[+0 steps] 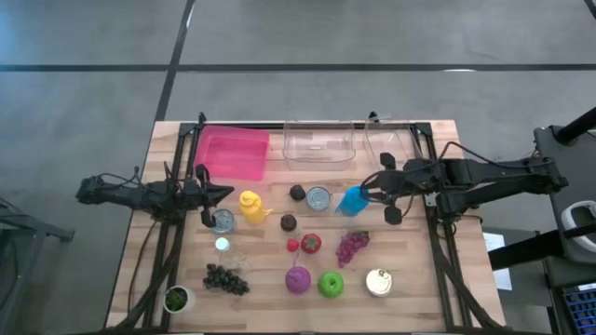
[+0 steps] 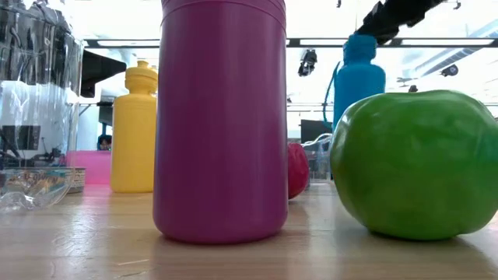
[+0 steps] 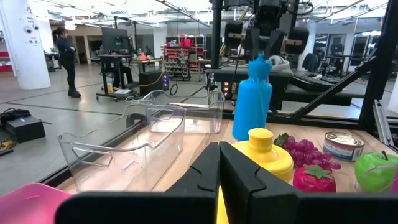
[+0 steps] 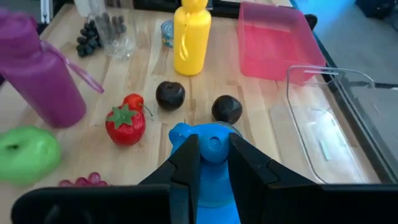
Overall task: Pick & Place Food Item
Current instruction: Put the blue water bottle into the right transparent bin
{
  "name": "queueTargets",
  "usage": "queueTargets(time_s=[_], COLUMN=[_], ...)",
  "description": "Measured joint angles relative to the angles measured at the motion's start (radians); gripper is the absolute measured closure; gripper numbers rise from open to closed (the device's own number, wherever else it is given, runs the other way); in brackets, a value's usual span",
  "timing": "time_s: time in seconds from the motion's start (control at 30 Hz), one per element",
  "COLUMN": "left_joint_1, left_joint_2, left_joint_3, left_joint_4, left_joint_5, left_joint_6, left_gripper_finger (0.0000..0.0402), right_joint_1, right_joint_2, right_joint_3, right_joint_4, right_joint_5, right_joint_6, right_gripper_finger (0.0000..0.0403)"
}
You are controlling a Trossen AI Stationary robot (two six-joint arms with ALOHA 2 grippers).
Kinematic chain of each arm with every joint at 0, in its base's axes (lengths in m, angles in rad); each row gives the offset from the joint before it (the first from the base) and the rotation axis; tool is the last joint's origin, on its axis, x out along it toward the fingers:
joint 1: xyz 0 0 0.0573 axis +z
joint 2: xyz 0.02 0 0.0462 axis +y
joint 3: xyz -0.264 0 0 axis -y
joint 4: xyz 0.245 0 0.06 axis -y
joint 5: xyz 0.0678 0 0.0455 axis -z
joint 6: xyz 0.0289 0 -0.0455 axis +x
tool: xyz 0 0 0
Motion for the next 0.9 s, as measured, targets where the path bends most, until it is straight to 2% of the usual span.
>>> queueTargets(time_s=[0.2,0.47,0.57,0.9], left_joint_1=[0.0,0.0,0.0,0.0], left_joint_2=[0.0,0.0,0.0,0.0], left_joint_3=[0.0,0.0,0.0,0.0], left_joint_4=[0.0,0.0,0.0,0.0], left_joint_5=[0.0,0.0,0.0,0.0], left_joint_6=[0.0,0.0,0.0,0.0], left_gripper_finger=[0.0389,0.0389,0.0389,0.039], right_joint_1=[-0.008,-0.052,-0.083,-0.318], right_joint_2=[0.002,0.002,0.001,0.001], right_joint_3=[0.125,0.263,0.3,0.353], right_joint_4=[-0.098,-0.218,-0.222,-0.236], right_joint_5=[0.037,0.266,0.308,0.322], right_joint_6=[0.045,0.121,0.134,0.177], right_gripper_finger=[0.0344,0.0344,0.0344,0.0344])
